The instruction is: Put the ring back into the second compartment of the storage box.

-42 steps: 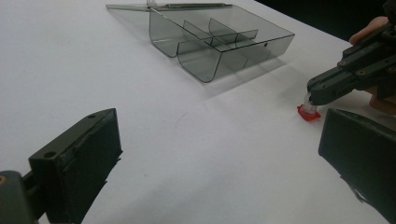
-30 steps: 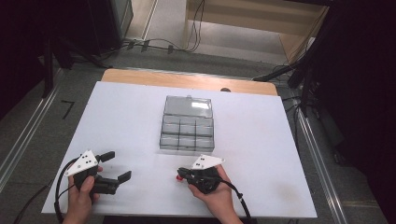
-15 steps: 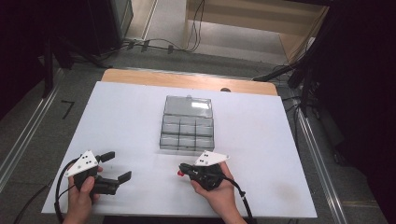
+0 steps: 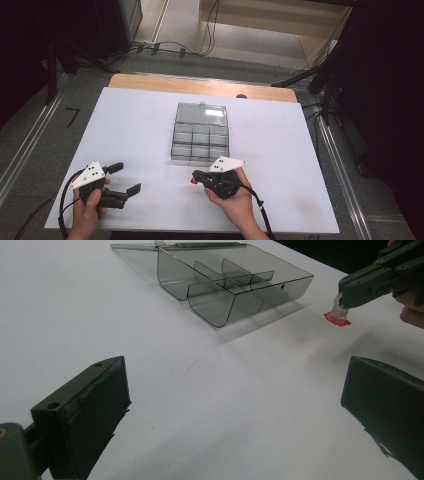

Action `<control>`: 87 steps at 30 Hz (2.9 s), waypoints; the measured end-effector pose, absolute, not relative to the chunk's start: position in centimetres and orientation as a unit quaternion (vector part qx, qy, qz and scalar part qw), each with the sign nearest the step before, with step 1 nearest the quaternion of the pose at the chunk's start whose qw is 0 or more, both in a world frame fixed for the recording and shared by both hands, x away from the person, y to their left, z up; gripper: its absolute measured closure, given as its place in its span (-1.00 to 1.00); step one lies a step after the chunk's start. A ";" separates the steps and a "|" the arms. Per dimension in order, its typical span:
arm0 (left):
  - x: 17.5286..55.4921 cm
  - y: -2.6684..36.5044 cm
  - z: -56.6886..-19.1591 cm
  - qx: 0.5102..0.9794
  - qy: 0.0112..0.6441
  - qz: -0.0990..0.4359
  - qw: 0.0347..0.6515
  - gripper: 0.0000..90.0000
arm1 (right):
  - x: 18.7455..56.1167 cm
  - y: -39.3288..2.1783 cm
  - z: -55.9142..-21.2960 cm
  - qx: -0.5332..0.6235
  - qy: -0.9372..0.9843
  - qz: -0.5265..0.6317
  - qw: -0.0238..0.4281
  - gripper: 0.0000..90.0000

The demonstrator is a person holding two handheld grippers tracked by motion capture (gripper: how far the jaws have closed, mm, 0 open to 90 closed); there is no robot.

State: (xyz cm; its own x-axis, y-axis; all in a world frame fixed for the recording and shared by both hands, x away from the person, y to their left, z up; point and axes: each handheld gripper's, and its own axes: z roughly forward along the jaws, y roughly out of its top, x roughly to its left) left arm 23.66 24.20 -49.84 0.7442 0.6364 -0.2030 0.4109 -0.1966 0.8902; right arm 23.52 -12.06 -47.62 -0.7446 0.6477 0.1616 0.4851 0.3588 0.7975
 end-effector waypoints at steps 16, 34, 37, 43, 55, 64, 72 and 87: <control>23.7 24.2 -49.8 0.766 0.341 0.106 0.535 -1.00 | 24.6 -12.2 -46.7 0.349 0.816 0.453 0.089 0.88; 23.7 24.1 -49.9 0.766 0.338 0.107 0.535 -1.00 | 26.0 -12.3 -45.7 0.351 0.813 0.455 0.091 0.88; 23.7 24.1 -49.9 0.767 0.338 0.107 0.535 -1.00 | 26.2 -12.3 -45.5 0.351 0.814 0.454 0.093 0.88; 23.7 24.1 -49.9 0.768 0.337 0.108 0.534 -1.00 | 26.6 -12.3 -45.1 0.351 0.815 0.451 0.098 0.88; 23.7 24.1 -49.9 0.769 0.336 0.109 0.533 -1.00 | 27.5 -12.5 -44.6 0.355 0.812 0.451 0.102 0.88; 23.7 24.1 -49.9 0.769 0.337 0.108 0.533 -1.00 | 28.2 -12.4 -44.3 0.357 0.810 0.453 0.104 0.88; 23.7 24.1 -49.9 0.769 0.336 0.108 0.533 -1.00 | 28.8 -12.6 -44.1 0.363 0.809 0.450 0.107 0.88; 23.7 24.1 -49.9 0.768 0.336 0.108 0.534 -1.00 | 30.3 -13.0 -43.5 0.370 0.807 0.448 0.111 0.88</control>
State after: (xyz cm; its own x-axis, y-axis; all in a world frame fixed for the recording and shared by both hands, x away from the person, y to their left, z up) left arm 23.67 24.08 -49.88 0.7505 0.6319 -0.1935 0.4021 -0.2043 0.8925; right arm 30.28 -12.97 -43.51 -0.7021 0.6955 0.1526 0.4976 0.3259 0.8038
